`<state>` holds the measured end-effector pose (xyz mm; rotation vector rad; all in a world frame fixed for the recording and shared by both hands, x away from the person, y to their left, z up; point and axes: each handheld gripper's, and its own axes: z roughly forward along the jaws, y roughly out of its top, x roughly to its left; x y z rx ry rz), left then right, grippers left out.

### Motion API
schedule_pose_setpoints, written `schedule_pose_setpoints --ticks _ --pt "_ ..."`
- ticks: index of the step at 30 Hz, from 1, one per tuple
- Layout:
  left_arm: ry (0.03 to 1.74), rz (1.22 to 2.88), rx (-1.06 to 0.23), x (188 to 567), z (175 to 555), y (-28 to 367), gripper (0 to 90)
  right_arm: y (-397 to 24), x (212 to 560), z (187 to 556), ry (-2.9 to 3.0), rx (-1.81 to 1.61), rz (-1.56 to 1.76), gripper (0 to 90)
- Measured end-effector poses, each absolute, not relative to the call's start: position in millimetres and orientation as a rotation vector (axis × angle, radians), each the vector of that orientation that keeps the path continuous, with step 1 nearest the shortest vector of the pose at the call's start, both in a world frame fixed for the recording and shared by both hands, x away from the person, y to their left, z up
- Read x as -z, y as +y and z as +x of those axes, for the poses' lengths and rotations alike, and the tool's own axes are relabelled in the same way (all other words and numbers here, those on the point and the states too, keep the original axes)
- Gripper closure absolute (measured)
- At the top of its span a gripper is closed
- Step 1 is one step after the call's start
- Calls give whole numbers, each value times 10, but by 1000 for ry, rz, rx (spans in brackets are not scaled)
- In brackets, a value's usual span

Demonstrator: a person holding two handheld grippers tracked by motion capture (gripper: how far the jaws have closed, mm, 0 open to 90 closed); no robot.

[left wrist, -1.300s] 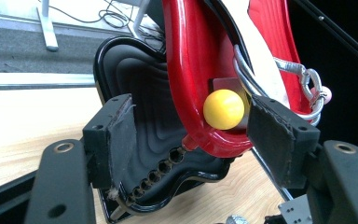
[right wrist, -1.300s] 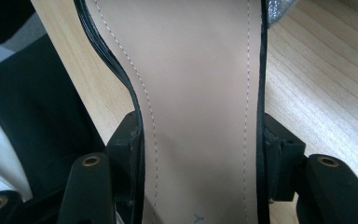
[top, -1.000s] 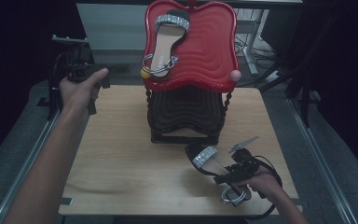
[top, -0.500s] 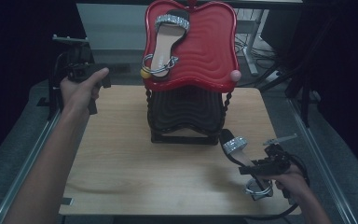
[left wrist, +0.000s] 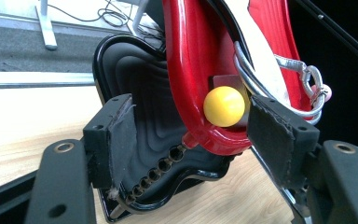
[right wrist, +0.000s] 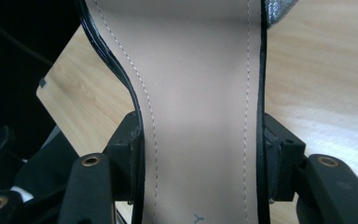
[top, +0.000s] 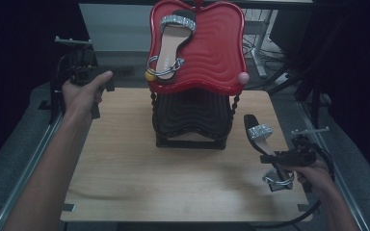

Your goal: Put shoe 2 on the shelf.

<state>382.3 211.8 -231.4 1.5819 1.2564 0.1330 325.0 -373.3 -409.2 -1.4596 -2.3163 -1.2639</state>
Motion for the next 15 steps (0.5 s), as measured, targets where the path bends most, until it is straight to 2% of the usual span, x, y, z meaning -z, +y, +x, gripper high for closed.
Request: schedule_pose_setpoints --ticks 14,15 --pt "1255 1586 -134 2323 3826 2100 330 -3864 3674 3468 -2274 1368 -1495 427" --pt "1254 1589 -135 2323 3825 2100 330 -3892 3562 3514 -2255 1397 -1498 427"
